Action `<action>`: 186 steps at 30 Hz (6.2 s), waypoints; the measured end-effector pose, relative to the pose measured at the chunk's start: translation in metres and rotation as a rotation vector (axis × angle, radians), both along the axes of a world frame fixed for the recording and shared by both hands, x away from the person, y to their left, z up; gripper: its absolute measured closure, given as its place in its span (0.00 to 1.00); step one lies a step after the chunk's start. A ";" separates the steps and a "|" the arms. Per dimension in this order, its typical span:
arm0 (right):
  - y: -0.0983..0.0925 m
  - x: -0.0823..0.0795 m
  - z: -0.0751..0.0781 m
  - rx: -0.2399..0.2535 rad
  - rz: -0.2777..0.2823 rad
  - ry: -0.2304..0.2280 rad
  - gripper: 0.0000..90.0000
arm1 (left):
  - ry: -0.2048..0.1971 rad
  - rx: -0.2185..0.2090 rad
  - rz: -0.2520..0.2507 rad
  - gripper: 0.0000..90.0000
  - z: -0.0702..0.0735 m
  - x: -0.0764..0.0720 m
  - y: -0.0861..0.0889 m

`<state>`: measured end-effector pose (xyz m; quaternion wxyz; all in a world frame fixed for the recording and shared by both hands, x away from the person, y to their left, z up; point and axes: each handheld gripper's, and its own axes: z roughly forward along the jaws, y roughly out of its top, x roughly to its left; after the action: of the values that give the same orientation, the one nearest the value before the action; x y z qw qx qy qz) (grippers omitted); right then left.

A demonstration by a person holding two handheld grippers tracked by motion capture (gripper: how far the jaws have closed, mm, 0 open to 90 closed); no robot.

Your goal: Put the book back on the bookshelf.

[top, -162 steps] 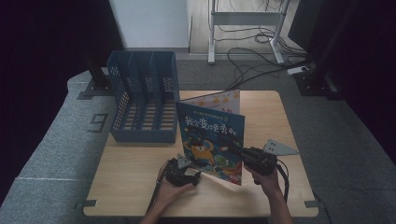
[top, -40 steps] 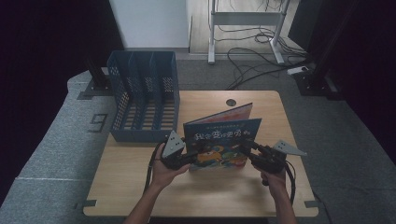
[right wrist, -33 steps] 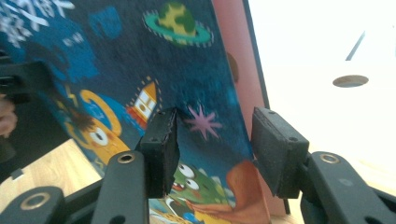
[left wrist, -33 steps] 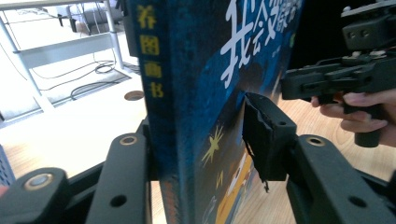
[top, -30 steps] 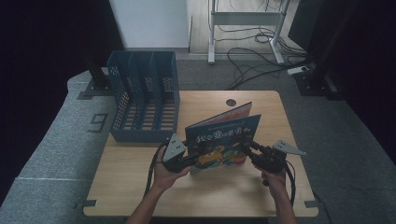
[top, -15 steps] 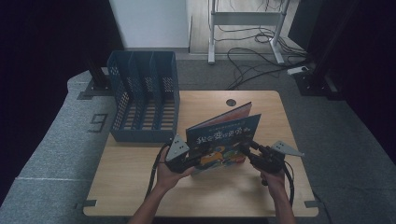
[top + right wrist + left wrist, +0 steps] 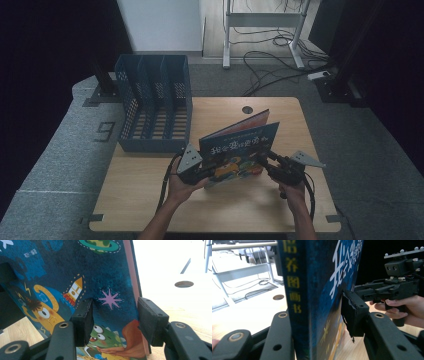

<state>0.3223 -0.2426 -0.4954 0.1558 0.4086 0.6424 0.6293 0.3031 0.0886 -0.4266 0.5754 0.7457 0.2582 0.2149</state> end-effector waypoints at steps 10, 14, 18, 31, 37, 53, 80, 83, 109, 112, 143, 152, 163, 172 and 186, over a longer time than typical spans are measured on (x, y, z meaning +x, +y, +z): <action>0.000 0.001 0.000 0.002 0.004 -0.001 0.51 | 0.008 -0.024 -0.040 0.65 0.001 0.003 -0.002; 0.000 0.001 -0.001 0.004 0.009 -0.002 0.50 | -0.005 -0.029 -0.049 0.67 0.001 0.000 -0.004; -0.001 0.001 -0.001 0.005 0.014 -0.001 0.49 | -0.013 -0.037 -0.058 0.69 0.000 -0.003 -0.005; 0.008 0.003 -0.005 -0.063 -0.034 0.016 0.42 | -0.017 -0.030 -0.081 0.82 0.000 -0.010 -0.009; 0.015 0.002 -0.007 -0.077 -0.033 -0.012 0.43 | -0.010 -0.041 -0.080 0.82 0.001 -0.010 -0.008; 0.019 0.004 -0.008 -0.049 0.021 0.000 0.43 | -0.040 -0.093 -0.082 0.88 -0.002 -0.018 -0.006; -0.004 0.005 -0.010 0.005 -0.071 0.031 0.47 | 0.010 -0.248 0.077 0.90 0.008 -0.010 0.025; -0.004 0.005 -0.010 0.007 -0.074 0.031 0.47 | -0.008 -0.233 0.086 0.90 0.010 -0.012 0.024; -0.006 0.005 -0.012 -0.003 -0.072 0.035 0.48 | -0.131 -0.126 0.128 0.91 0.029 -0.028 0.031; -0.005 0.005 -0.014 -0.009 -0.068 0.042 0.48 | -0.124 -0.124 0.130 0.91 0.029 -0.027 0.035; 0.002 0.024 -0.045 -0.263 -0.157 0.226 0.48 | -0.139 -0.144 0.203 0.91 0.055 -0.025 0.069; 0.006 0.027 -0.052 -0.318 -0.147 0.253 0.48 | -0.143 -0.124 0.232 0.91 0.064 -0.025 0.072; 0.007 0.030 -0.057 -0.343 -0.148 0.279 0.48 | -0.162 -0.144 0.252 0.91 0.073 -0.026 0.082; 0.005 0.031 -0.057 -0.349 -0.159 0.298 0.48 | -0.173 -0.174 0.262 0.91 0.081 -0.028 0.090; 0.002 0.034 -0.059 -0.352 -0.185 0.347 0.48 | -0.187 -0.179 0.271 0.91 0.090 -0.030 0.095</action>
<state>0.3562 -0.2403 -0.5542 0.1687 0.5339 0.7191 0.4115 0.2735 0.1841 -0.3363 0.6265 0.6269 0.3199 0.3350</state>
